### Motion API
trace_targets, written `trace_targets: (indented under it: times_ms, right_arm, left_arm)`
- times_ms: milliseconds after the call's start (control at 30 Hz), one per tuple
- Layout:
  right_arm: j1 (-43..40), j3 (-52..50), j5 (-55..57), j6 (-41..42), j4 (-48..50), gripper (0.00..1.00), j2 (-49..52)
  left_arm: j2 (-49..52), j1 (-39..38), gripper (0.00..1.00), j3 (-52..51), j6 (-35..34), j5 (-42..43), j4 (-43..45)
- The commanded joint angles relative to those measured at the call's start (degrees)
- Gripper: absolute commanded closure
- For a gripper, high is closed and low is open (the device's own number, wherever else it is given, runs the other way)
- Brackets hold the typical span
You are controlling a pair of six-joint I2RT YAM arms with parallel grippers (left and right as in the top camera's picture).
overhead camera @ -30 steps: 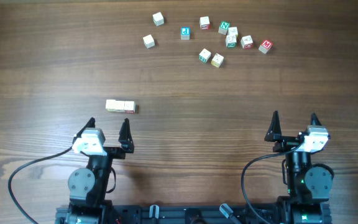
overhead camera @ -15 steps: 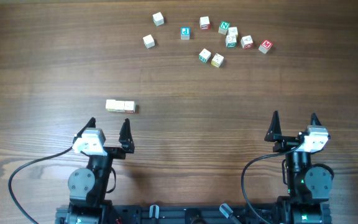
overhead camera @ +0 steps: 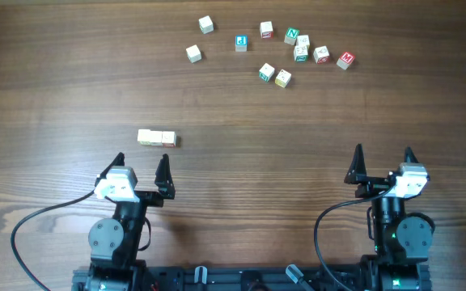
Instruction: Form a horizontal line
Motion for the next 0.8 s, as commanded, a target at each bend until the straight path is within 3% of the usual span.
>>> trace_targets:
  times_ms: [0,767]
  right_arm:
    - [-0.17,-0.07,-0.74,-0.59,0.17,0.0,-0.46]
    - [-0.2,-0.07,-0.74,-0.57,0.17,0.0,-0.46]
  left_arm:
    - [-0.57,-0.26,0.0,-0.24,1.14,1.11,-0.24]
    - [-0.46,1.03,0.0,-0.24,1.14,1.11,-0.24]
